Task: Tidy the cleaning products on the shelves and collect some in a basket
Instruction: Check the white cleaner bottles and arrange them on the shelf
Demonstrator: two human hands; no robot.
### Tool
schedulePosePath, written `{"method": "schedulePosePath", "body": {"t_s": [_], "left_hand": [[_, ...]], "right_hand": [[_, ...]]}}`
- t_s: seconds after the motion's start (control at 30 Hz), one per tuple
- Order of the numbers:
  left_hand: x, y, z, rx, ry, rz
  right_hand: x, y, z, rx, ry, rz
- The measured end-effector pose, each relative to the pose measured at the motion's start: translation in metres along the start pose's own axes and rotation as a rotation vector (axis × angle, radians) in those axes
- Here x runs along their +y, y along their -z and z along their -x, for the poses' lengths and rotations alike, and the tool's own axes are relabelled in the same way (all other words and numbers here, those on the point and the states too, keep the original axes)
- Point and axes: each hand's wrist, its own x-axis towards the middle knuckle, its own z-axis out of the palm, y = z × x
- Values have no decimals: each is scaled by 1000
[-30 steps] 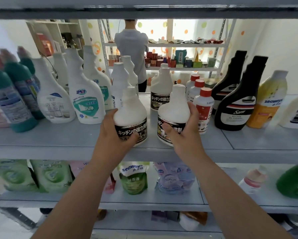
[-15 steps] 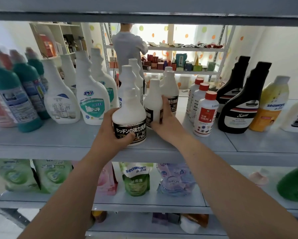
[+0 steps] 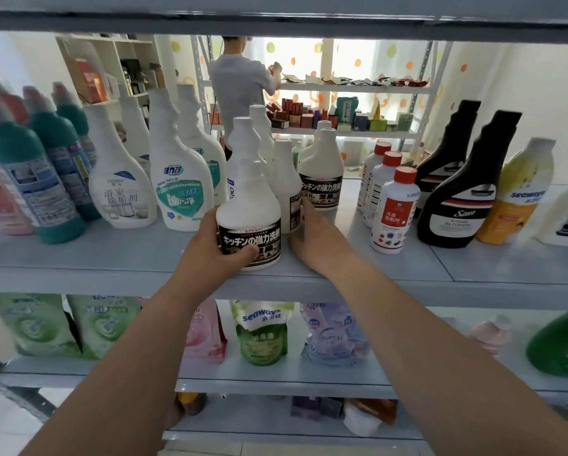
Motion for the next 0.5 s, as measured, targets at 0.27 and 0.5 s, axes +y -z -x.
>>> {"method": "schedulePosePath", "body": {"t_s": [0.27,0.5], "left_hand": [[11,1,8,16,52,4],[43,-1,91,-44,97,401]], "right_hand": [[2,-4,77,-10,123,474],[-15,0,151,-48,99,-644]]}}
